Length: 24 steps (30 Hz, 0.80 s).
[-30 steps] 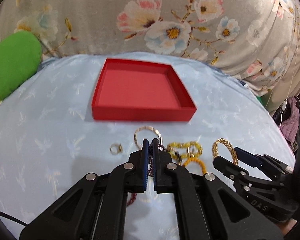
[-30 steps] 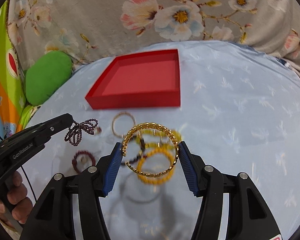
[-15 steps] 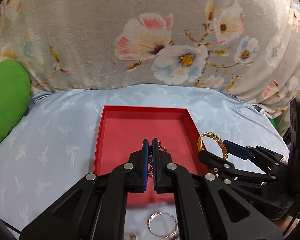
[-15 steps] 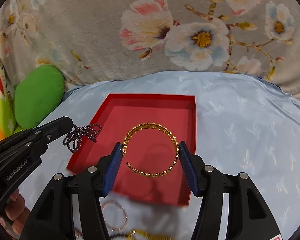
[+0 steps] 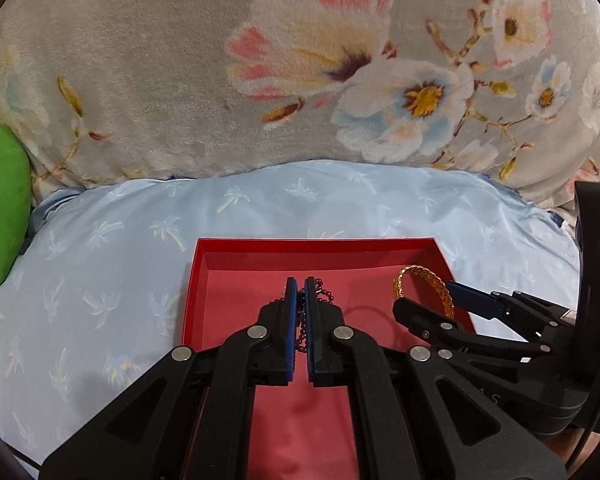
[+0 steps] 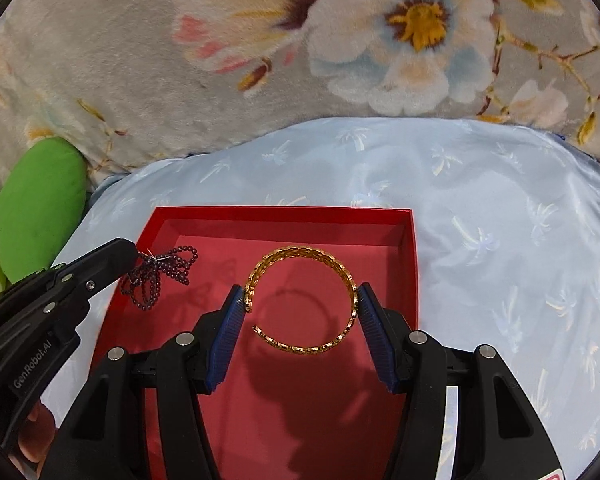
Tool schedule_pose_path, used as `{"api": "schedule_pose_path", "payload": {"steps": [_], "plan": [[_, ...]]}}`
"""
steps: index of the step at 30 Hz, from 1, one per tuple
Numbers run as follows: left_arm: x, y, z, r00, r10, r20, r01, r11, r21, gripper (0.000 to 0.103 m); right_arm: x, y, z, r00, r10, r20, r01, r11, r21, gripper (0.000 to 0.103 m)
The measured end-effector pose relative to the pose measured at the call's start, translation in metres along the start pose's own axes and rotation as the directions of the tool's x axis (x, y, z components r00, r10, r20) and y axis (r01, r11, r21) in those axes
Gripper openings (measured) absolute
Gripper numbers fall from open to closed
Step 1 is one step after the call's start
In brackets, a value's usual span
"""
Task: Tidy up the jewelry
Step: 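Carry the garnet bracelet and gold cuff over the red box with both grippers, then open both grippers to drop the garnet bracelet and gold cuff into the box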
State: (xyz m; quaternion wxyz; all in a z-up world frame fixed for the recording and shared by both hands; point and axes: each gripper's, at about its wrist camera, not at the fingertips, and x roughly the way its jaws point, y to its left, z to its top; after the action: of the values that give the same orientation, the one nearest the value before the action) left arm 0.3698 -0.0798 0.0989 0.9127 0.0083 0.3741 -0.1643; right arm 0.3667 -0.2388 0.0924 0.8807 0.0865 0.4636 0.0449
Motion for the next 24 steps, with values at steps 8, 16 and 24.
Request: {"api": "schedule_pose_path", "payload": {"steps": [8, 16, 24], "plan": [[0.008, 0.002, 0.001, 0.999, 0.048, 0.011, -0.048, 0.999, -0.024, 0.016, 0.006, 0.001, 0.000, 1.000, -0.029, 0.008, 0.029, 1.000, -0.011, 0.066], [0.003, 0.008, -0.015, 0.995, 0.094, 0.015, -0.093, 0.996, -0.012, 0.034, 0.011, 0.002, -0.010, 0.996, -0.090, 0.025, 0.092, 0.994, -0.062, 0.067], [-0.006, 0.013, -0.042, 0.997, 0.072, -0.007, -0.072, 0.997, -0.030, 0.034, 0.004, -0.004, -0.016, 0.996, -0.086, 0.040, 0.090, 0.990, -0.110, 0.067]]}}
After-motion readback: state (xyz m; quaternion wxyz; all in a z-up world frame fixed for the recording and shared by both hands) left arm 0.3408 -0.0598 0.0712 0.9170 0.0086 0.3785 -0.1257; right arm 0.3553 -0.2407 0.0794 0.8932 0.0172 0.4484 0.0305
